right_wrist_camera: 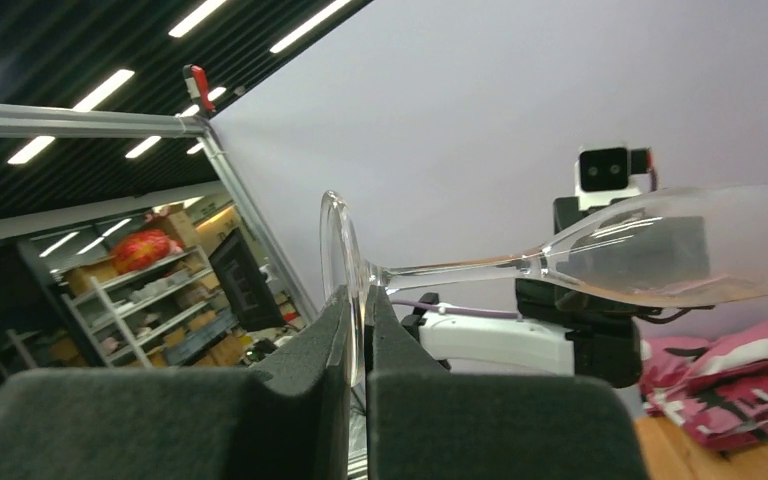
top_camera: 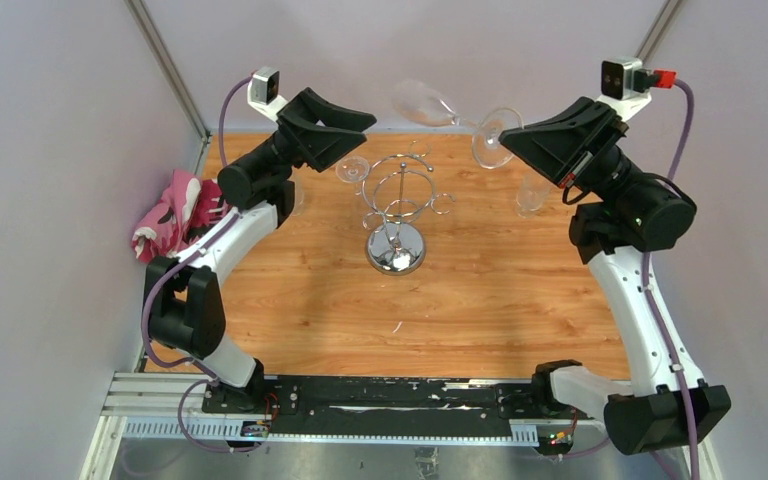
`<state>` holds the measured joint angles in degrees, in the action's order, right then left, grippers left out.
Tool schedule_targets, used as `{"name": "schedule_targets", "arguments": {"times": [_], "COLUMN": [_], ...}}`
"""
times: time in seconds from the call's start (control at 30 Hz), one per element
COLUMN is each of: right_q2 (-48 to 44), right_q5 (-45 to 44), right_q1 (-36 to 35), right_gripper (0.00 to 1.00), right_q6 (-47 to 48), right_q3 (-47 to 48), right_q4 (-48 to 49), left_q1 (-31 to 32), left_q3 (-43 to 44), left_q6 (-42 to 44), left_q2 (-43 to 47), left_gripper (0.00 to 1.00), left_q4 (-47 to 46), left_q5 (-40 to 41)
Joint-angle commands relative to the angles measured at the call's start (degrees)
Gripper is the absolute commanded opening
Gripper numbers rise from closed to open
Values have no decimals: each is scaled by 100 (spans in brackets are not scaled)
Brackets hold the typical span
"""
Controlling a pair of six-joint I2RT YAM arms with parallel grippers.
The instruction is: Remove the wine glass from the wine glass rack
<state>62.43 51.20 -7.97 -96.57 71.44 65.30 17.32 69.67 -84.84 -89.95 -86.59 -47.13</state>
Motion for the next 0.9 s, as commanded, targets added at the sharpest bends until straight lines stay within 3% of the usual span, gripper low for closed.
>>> {"name": "schedule_targets", "arguments": {"times": [0.0, 0.23, 0.53, 0.87], "right_q2": [44, 135, 280, 886], "right_q5": [-43, -18, -40, -108], "right_q1": [-590, -1199, -1232, -1297], "right_gripper": [0, 0, 0, 0], "right_q6": [-157, 528, 835, 233], "right_q3": [88, 68, -124, -201], "right_q4": [575, 31, -84, 911], "left_q1": [-18, -23, -18, 70], "left_q3": [84, 30, -239, -881], "left_q6": [-103, -145, -165, -147], "left_q2": [58, 4, 594, 1606], "left_gripper": [64, 64, 64, 62], "left_q4": [-394, -399, -397, -394], "left_q5": [-62, -24, -66, -93]}}
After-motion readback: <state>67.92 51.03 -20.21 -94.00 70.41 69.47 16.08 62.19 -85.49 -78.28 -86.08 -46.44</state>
